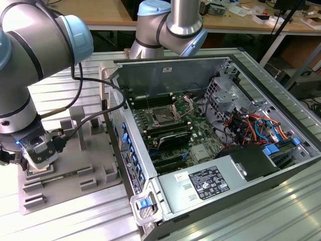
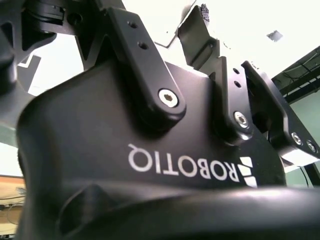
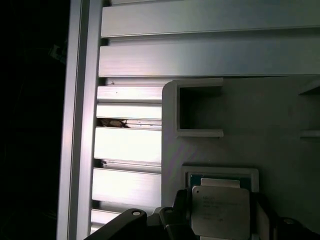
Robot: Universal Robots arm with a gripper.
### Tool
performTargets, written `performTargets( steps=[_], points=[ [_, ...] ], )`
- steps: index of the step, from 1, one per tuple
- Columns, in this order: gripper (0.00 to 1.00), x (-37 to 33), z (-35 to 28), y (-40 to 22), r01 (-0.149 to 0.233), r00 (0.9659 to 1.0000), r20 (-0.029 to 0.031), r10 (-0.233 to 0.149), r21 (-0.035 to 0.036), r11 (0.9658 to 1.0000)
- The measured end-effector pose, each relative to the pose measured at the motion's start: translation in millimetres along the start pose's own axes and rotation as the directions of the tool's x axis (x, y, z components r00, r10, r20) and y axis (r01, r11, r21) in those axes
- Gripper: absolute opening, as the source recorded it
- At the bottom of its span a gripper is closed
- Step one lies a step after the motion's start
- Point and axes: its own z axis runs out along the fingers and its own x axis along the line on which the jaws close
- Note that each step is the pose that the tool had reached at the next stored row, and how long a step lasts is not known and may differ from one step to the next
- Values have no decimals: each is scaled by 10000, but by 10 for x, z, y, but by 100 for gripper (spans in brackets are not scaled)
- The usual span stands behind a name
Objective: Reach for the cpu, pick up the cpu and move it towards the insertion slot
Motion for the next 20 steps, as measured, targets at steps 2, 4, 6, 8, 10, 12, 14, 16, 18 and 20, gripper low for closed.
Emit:
performTargets(
  steps=[2, 4, 6, 8, 10, 12, 14, 16, 18, 20],
  points=[
    [62, 0, 4, 0, 0, 10000, -1, 0, 0, 10000],
    [62, 0, 8, 0, 0, 10000, 0, 0, 0, 10000],
    [62, 0, 10, 0, 0, 10000, 0, 0, 0, 10000],
    [62, 0, 12, -1, 0, 10000, -1, 0, 1, 10000],
    [62, 0, 13, -1, 0, 10000, -1, 0, 0, 10000],
    [55, 0, 14, -1, 0, 10000, -1, 0, 0, 10000],
    [55, 0, 14, -1, 0, 10000, -1, 0, 0, 10000],
    [55, 0, 15, -1, 0, 10000, -1, 0, 0, 10000],
    [55, 0, 15, -1, 0, 10000, -1, 0, 0, 10000],
    [55, 0, 16, -1, 0, 10000, 0, 0, 0, 10000]
  ],
)
